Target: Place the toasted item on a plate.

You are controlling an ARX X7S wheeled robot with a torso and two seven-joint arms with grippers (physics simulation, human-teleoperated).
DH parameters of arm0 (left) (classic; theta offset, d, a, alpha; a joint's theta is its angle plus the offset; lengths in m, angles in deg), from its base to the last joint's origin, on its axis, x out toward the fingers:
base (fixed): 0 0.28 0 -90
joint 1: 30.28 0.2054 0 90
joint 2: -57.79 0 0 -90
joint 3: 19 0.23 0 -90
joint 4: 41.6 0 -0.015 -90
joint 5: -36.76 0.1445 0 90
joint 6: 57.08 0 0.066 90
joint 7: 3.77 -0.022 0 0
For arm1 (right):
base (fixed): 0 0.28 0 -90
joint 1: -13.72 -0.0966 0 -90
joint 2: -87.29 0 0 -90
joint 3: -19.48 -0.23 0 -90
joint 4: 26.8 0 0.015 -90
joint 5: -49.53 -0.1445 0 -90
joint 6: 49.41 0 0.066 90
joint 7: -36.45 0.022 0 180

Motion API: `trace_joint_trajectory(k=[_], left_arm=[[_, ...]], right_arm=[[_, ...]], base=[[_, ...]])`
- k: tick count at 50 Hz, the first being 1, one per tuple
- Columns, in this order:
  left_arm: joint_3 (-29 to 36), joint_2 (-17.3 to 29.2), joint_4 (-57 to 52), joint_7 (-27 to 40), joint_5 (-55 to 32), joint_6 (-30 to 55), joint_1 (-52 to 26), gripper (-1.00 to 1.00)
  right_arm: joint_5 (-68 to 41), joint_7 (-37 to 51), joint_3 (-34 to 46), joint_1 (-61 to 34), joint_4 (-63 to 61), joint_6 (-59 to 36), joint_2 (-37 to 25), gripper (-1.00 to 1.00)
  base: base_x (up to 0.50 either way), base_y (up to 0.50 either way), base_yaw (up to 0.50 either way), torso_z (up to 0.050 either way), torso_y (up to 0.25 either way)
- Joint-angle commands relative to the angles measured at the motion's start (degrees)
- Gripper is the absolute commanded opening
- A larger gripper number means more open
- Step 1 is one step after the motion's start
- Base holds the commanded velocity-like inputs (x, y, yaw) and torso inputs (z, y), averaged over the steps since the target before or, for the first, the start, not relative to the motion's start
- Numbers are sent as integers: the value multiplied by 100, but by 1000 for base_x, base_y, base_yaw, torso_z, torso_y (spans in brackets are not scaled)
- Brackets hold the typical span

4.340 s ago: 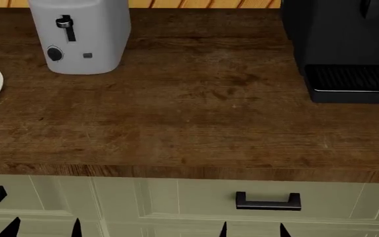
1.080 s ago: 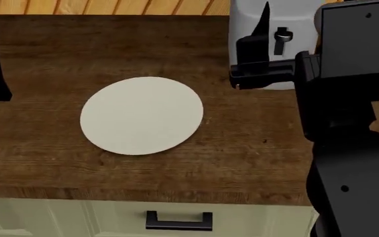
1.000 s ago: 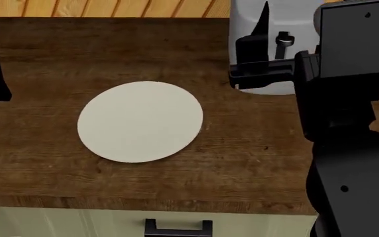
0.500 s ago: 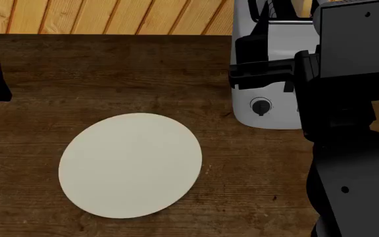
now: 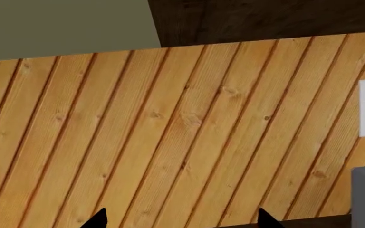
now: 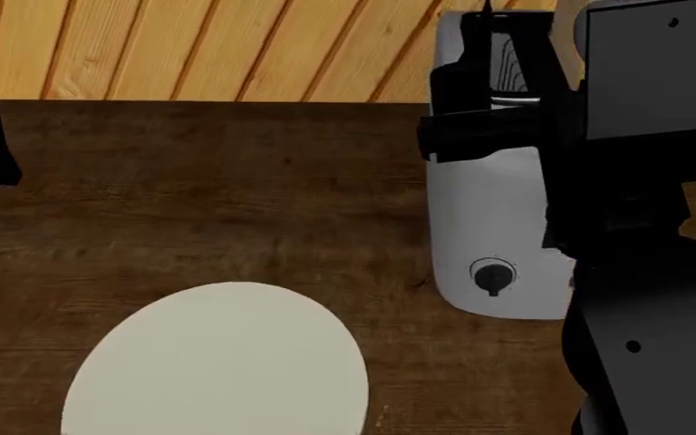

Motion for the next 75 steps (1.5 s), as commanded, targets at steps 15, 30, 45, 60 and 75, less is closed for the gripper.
trace_joint_trajectory(k=[15, 30, 45, 60, 75], left_arm=[[22, 24, -29, 33, -47, -14, 11, 100], [51, 42, 25, 29, -47, -69, 12, 100], [17, 57, -4, 44, -101, -72, 57, 100], [60, 42, -4, 50, -131, -105, 87, 100], [118, 50, 30, 59, -123, -159, 113, 100]], right_arm=[[-70, 45, -20, -5, -58, -47, -40, 100], [-97, 70, -15, -8, -44, -32, -40, 100], [-543, 215, -392, -799, -473, -2045, -260, 100], [-917, 101, -794, -1505, -33, -3430, -459, 100], [-1453, 478, -726, -2143, 1320, -3475, -627, 100]], base=[[333, 0, 0, 0, 1], [177, 0, 0, 0, 1], [0, 0, 0, 0, 0], [0, 0, 0, 0, 0], [0, 0, 0, 0, 0]])
